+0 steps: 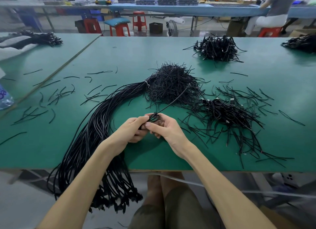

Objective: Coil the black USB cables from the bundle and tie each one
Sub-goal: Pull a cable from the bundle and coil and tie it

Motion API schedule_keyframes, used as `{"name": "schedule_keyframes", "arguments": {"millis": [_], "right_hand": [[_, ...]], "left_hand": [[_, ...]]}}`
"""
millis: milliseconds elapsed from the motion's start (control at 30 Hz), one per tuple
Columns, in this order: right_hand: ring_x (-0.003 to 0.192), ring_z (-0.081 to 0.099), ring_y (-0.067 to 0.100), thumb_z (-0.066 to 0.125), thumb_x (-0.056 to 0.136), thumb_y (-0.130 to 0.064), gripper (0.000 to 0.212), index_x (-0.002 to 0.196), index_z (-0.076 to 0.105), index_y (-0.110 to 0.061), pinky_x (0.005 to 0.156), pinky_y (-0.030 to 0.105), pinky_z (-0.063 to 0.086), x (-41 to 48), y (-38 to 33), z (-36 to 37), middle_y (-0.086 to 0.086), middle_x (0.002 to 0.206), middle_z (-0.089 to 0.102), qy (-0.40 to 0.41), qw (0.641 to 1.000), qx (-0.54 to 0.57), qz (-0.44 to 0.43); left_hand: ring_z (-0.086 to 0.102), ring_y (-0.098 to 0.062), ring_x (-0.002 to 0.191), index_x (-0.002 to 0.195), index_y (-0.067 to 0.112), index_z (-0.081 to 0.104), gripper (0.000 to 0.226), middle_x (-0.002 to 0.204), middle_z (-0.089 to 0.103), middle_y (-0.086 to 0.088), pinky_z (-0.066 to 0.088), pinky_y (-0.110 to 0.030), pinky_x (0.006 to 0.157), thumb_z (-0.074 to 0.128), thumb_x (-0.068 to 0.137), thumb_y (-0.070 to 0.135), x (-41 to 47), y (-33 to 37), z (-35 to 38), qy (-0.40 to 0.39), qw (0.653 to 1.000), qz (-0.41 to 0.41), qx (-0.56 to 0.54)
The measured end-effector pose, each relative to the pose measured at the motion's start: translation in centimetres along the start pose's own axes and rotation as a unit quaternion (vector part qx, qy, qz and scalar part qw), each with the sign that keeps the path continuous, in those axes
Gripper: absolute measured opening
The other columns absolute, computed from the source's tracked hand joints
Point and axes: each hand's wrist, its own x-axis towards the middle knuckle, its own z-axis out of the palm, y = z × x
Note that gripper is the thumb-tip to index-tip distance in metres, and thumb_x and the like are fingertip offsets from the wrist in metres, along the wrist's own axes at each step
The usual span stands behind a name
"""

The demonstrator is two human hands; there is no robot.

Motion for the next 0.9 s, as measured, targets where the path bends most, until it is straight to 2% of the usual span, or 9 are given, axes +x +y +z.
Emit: {"name": "schedule_keyframes", "arguments": {"millis": [100,200,267,400,467,567,733,900], "right_hand": [[0.08,0.058,0.011,0.075,0.092,-0.023,0.024,0.115,0.07,-0.018,0.068,0.02,0.045,-0.08,0.14,0.42,0.022,0.102,0.072,0.019,0.999,-0.04,-0.026],[0.097,0.061,0.018,0.076,0.091,-0.027,0.018,0.108,0.071,-0.027,0.087,0.036,0.052,0.0,0.48,0.55,0.013,0.112,0.066,0.054,0.992,-0.103,-0.043],[0.102,0.061,0.021,0.078,0.089,-0.024,0.016,0.104,0.072,-0.025,0.093,0.041,0.053,0.02,0.63,0.56,0.011,0.113,0.062,0.085,0.988,-0.121,-0.044],[0.086,0.062,0.018,0.073,0.092,-0.013,0.008,0.095,0.069,-0.006,0.077,0.04,0.056,-0.03,0.69,0.63,0.011,0.1,0.067,0.108,0.982,-0.145,-0.062],[0.075,0.061,0.011,0.069,0.095,-0.011,0.005,0.091,0.067,-0.008,0.074,0.037,0.054,-0.14,0.68,0.72,0.004,0.092,0.071,0.104,0.977,-0.173,-0.065],[0.068,0.059,0.001,0.064,0.097,-0.01,0.011,0.089,0.062,-0.017,0.07,0.025,0.049,-0.33,0.54,0.77,-0.005,0.087,0.073,0.094,0.975,-0.188,-0.065],[0.072,0.06,0.011,0.058,0.101,-0.01,0.01,0.098,0.064,-0.017,0.073,0.031,0.052,-0.44,0.61,0.94,0.0,0.095,0.074,0.072,0.978,-0.184,-0.065],[0.067,0.056,0.001,0.054,0.102,-0.011,0.018,0.1,0.066,-0.024,0.07,0.02,0.047,-0.59,0.53,1.14,-0.013,0.095,0.076,0.049,0.978,-0.187,-0.076]], "left_hand": [[0.015,-0.01,0.046,0.066,0.028,0.046,0.042,0.06,0.026,0.006,0.015,-0.018,0.036,0.046,0.105,0.044,0.08,-0.11,-0.22,-0.001,1.0,-0.001,-0.019],[0.015,-0.01,0.045,0.065,0.029,0.044,0.042,0.059,0.027,0.007,0.015,-0.019,0.036,0.045,0.105,0.043,0.12,-0.17,-0.2,-0.003,1.0,-0.001,-0.02],[0.015,-0.01,0.045,0.063,0.029,0.044,0.045,0.058,0.026,0.007,0.016,-0.019,0.037,0.043,0.106,0.043,0.11,-0.11,-0.11,-0.007,1.0,-0.002,-0.013],[0.016,-0.01,0.045,0.062,0.029,0.044,0.045,0.059,0.026,0.007,0.017,-0.019,0.037,0.041,0.105,0.043,0.05,0.0,0.11,-0.002,1.0,-0.004,-0.007],[0.016,-0.01,0.045,0.062,0.029,0.044,0.044,0.059,0.026,0.008,0.017,-0.019,0.037,0.042,0.104,0.043,0.04,-0.01,0.22,0.004,1.0,-0.004,-0.002],[0.016,-0.01,0.046,0.063,0.029,0.044,0.044,0.059,0.027,0.008,0.017,-0.019,0.038,0.043,0.104,0.044,0.05,-0.04,0.4,0.008,1.0,-0.003,0.004],[0.016,-0.01,0.046,0.065,0.027,0.042,0.044,0.059,0.027,0.007,0.016,-0.02,0.038,0.041,0.107,0.041,-0.22,0.1,0.41,0.003,1.0,0.006,0.007],[0.015,-0.01,0.046,0.061,0.027,0.039,0.047,0.057,0.025,0.006,0.015,-0.02,0.038,0.038,0.107,0.037,-0.26,0.31,0.54,0.015,1.0,0.004,-0.009]]}}
